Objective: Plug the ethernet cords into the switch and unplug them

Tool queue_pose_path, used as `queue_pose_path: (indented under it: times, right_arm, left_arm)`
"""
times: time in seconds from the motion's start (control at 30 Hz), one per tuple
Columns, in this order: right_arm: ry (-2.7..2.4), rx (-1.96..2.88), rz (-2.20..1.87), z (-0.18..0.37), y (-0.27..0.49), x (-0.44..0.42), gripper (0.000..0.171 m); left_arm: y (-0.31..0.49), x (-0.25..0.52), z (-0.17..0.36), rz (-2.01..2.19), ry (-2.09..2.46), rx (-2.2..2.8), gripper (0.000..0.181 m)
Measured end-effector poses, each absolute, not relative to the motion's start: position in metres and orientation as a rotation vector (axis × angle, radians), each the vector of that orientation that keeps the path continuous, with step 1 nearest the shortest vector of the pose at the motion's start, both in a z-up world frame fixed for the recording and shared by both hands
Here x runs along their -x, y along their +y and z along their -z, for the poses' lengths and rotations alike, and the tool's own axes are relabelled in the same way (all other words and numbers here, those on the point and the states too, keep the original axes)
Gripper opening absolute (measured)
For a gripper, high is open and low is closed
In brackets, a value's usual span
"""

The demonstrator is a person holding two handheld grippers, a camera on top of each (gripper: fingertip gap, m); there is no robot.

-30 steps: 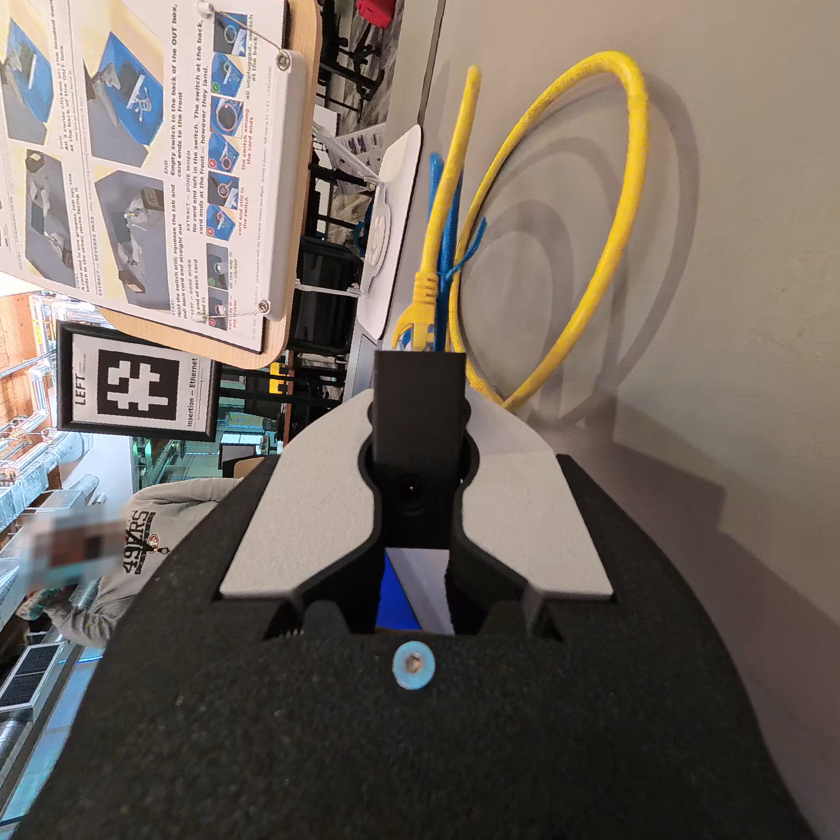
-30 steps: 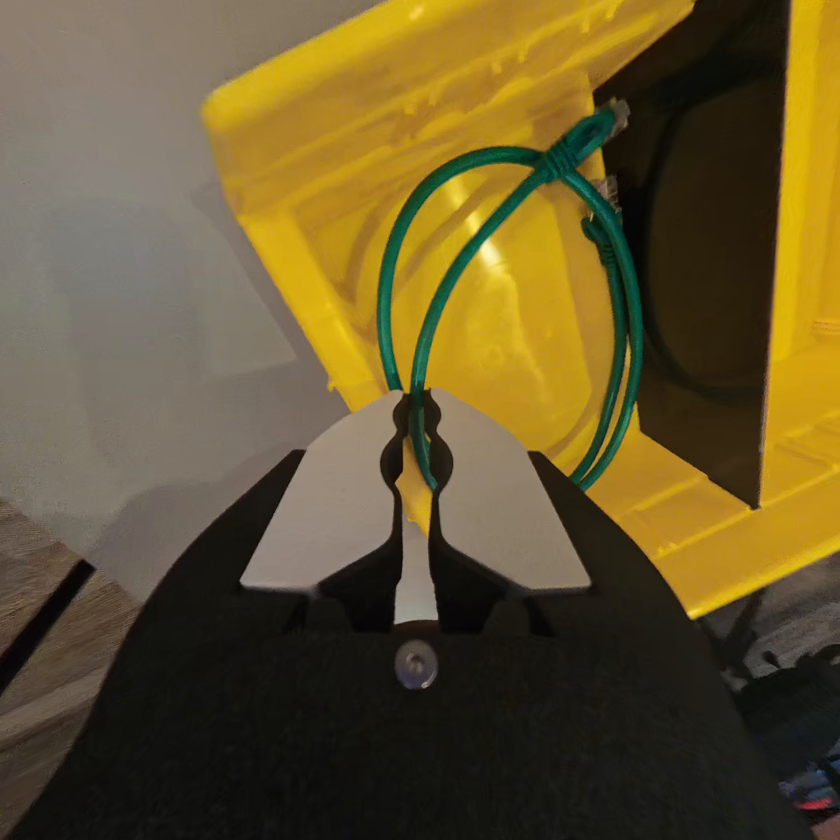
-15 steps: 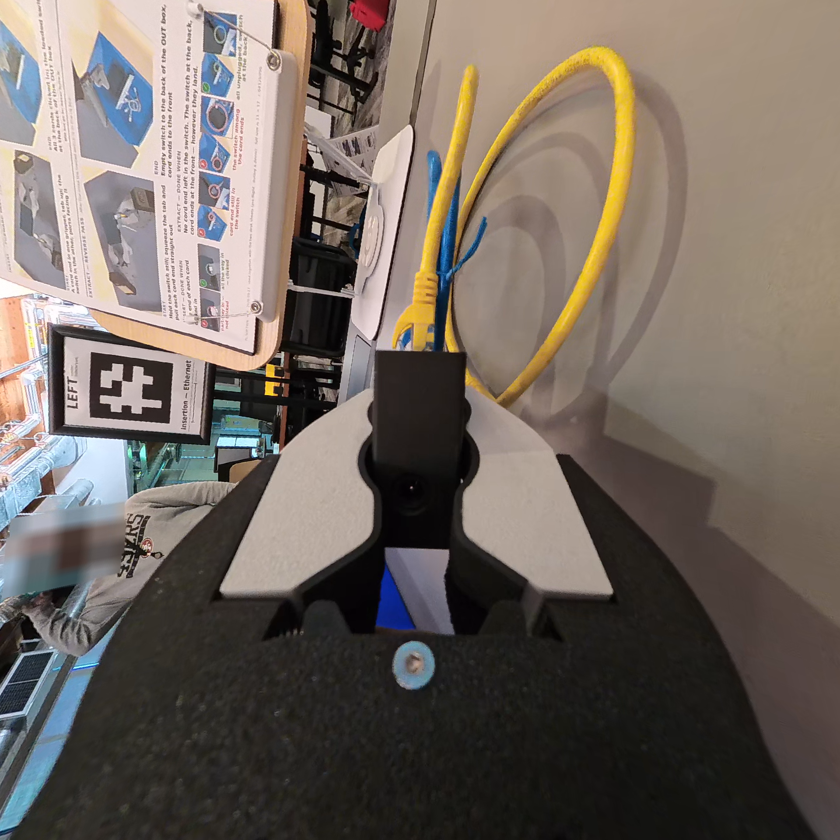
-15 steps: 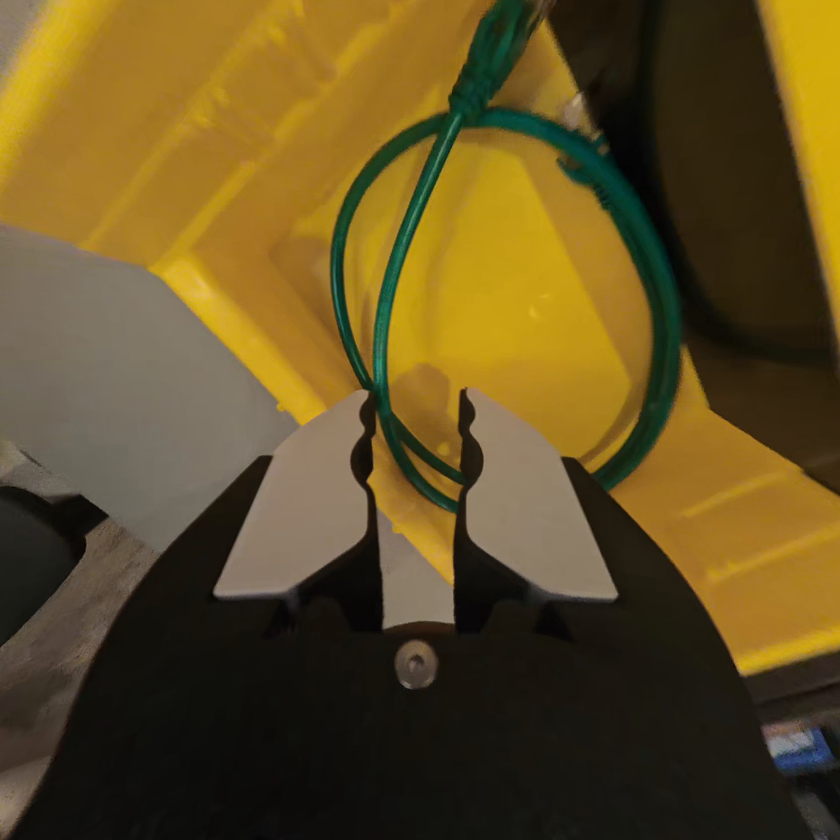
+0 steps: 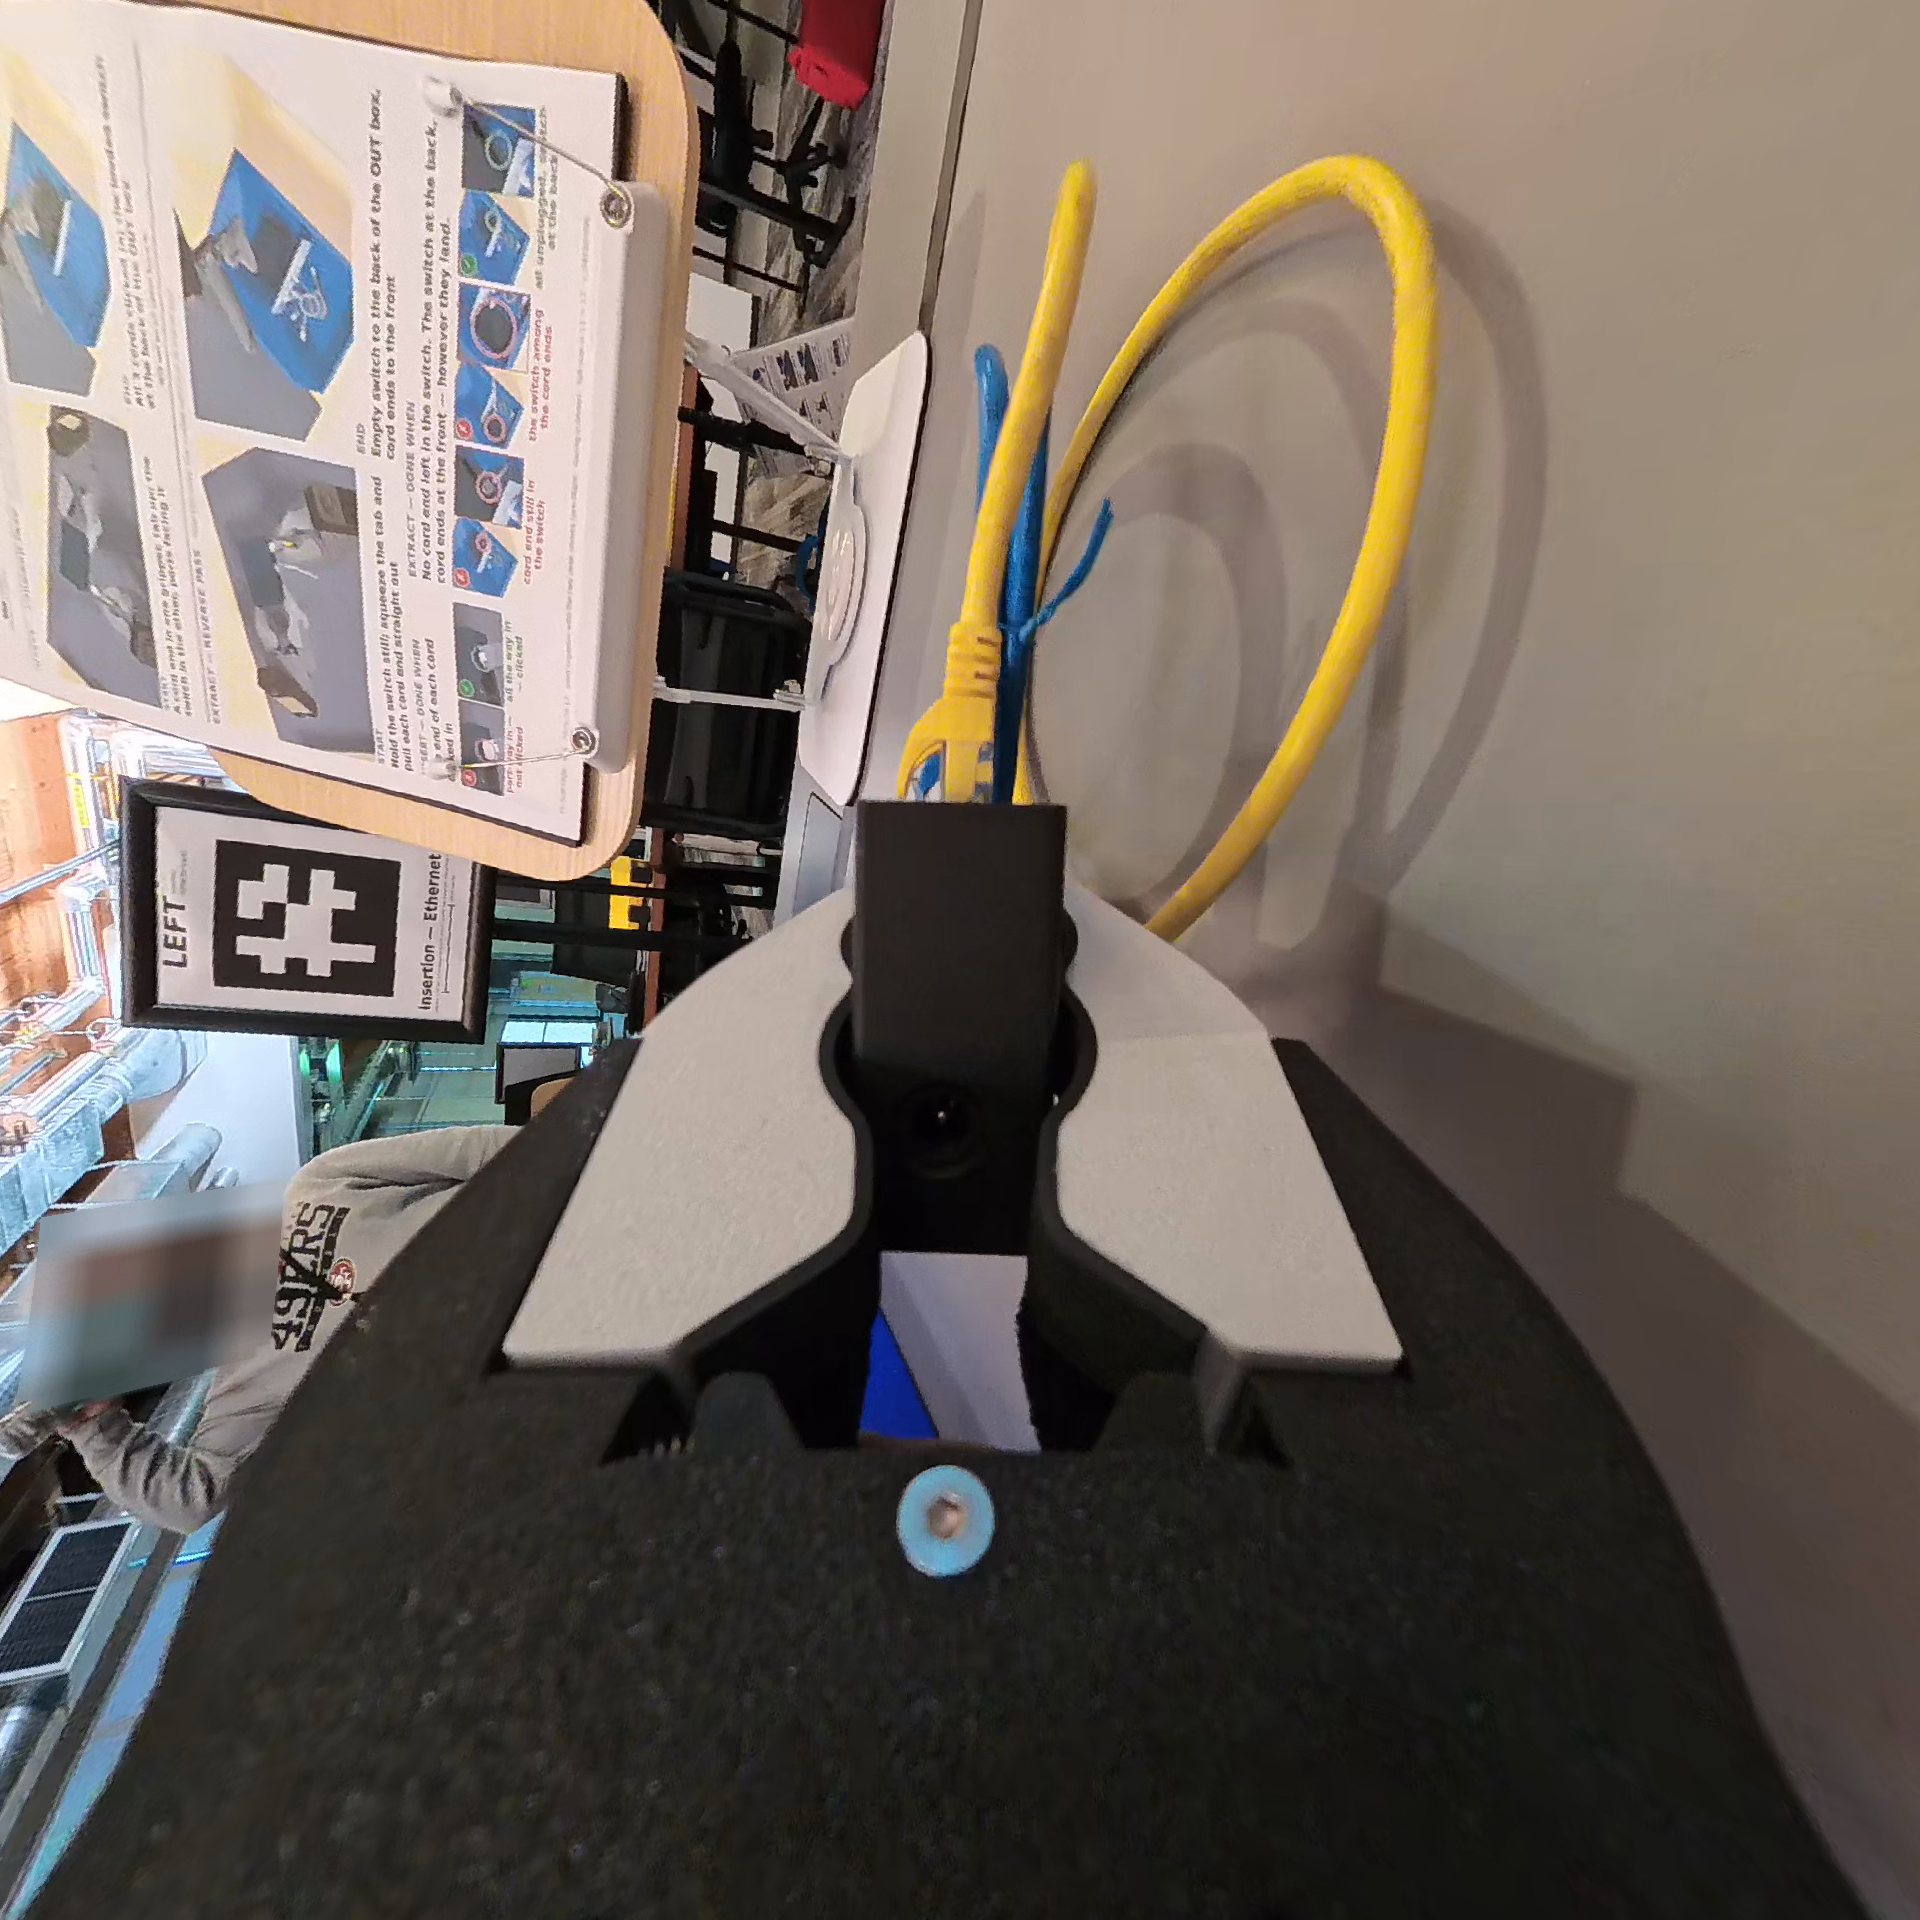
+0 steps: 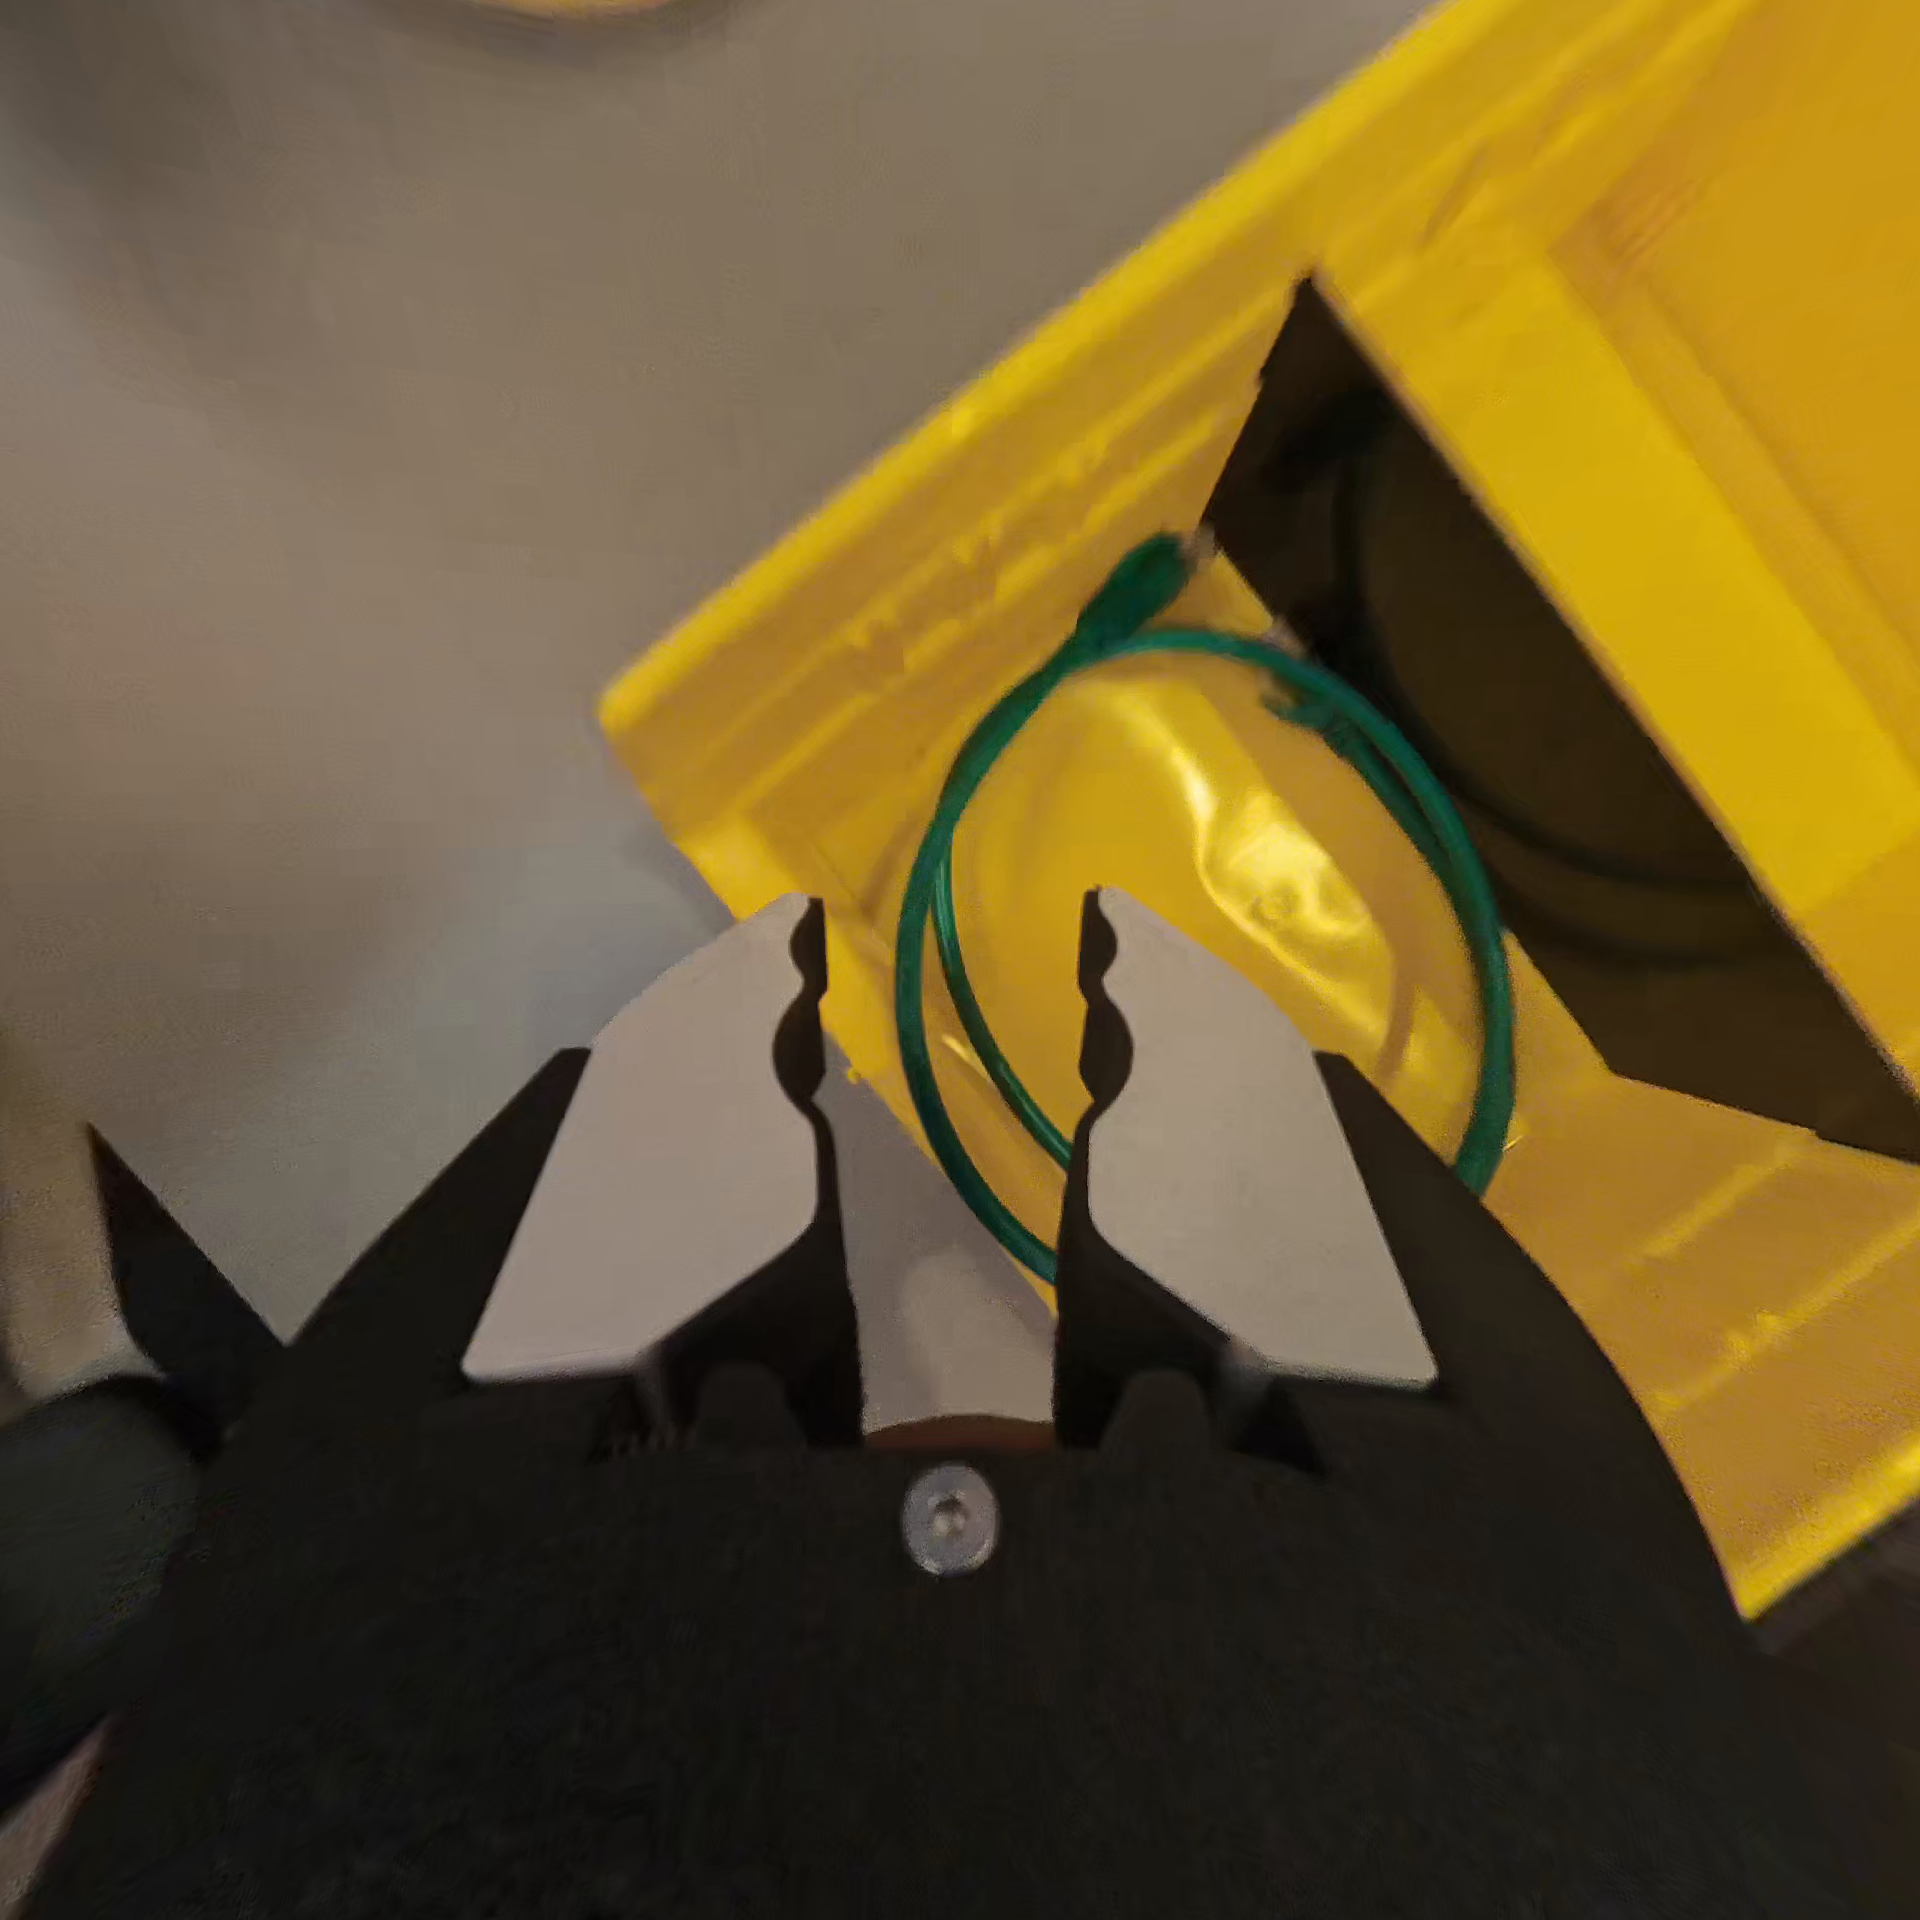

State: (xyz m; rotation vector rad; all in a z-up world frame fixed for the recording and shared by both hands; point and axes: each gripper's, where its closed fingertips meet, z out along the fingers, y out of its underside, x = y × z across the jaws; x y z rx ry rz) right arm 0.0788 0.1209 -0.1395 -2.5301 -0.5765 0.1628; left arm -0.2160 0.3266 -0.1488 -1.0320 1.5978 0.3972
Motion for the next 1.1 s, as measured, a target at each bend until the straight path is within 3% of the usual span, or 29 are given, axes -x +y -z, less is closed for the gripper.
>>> queue_pose_path:
  times: [0.13,0.23,0.4,0.47,0.53,0.7,0.9,1.1]
  right_arm:
    - [-0.405,2.252,-0.153,0.074,0.120,-0.058,0.044]
    - [-0.318,1.942,-0.295,0.043,0.108,0.005,0.039]
    - [-0.276,1.613,-0.598,0.092,0.078,0.120,0.033]
    - [-0.411,1.636,-0.541,0.091,0.074,0.138,0.046]
    - [-0.458,1.557,-0.399,0.082,0.077,0.131,0.036]
    - [-0.564,1.568,-0.294,0.104,0.080,0.129,0.035]
    - [-0.986,1.697,-0.169,0.081,0.105,0.142,0.034]
    - [-1.401,1.786,0.093,0.075,0.149,0.161,0.033]
  left_arm:
    - [0.326,0.219,0.149,-0.386,1.593,1.039,0.030]
    - [0.327,0.221,0.147,-0.380,1.588,1.035,0.030]
    - [0.326,0.222,0.146,-0.386,1.591,1.014,0.030]
    - [0.325,0.221,0.143,-0.384,1.591,0.991,0.030]
    - [0.320,0.219,0.141,-0.320,1.593,1.001,0.030]
    - [0.287,0.203,0.128,-0.059,1.659,0.967,0.030]
    - [0.218,0.186,0.112,0.289,1.781,0.864,0.030]
    - [0.180,0.181,0.113,0.383,1.885,0.859,0.030]
